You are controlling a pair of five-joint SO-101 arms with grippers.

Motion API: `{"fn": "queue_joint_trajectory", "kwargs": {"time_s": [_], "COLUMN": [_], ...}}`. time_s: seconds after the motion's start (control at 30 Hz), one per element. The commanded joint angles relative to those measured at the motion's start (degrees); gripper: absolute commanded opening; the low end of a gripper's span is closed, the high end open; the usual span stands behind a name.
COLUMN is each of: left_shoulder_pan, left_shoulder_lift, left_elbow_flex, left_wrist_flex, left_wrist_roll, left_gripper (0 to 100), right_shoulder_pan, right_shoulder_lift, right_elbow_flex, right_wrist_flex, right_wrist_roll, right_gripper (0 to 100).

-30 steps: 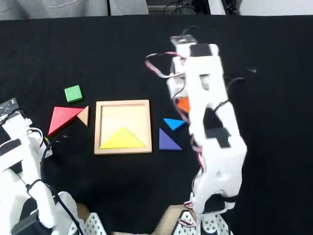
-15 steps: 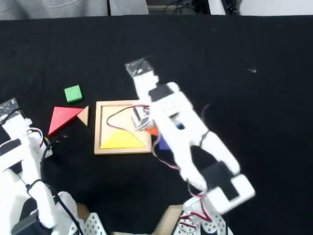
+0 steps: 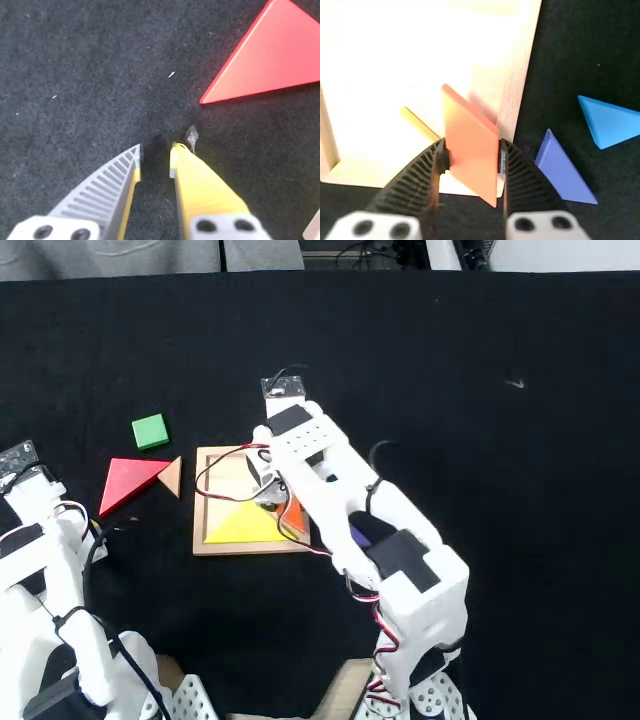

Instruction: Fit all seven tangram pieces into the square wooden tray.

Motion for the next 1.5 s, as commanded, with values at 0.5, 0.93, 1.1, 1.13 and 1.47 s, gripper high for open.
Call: {"fn": "queue_joint_trajectory", "kwargs": {"time_s": [0.5,0.93,1.1,1.13,1.47], "left_shoulder_pan": [0.9,0.9,0.9,0.9,0.9], "left_shoulder_lift": [-0.2,-0.2,-0.2,-0.2,-0.2], "left_elbow_flex": [0.0,0.0,0.0,0.0,0.0], "left_wrist_flex": [-1.1,-1.1,-1.1,-1.1,-1.1], "left_wrist_roll": [0.4,0.4,0.4,0.4,0.4], "left_gripper": [11,11,11,11,11], "right_shoulder_pan": [-3.5,10.1,12.3,11.8,11.2], "right_shoulder_lift": [-0.7,-8.4,-13.2,-15.3,-31.7], "right_elbow_flex": [-3.2,-8.8,1.1,4.1,33.5], "right_wrist_flex": [0.1,12.7,10.7,8.4,-12.8], "right_wrist_roll": [-2.7,19.1,32.2,33.8,59.4], "right_gripper": [23.0,9.6,0.8,1.6,1.5]}}
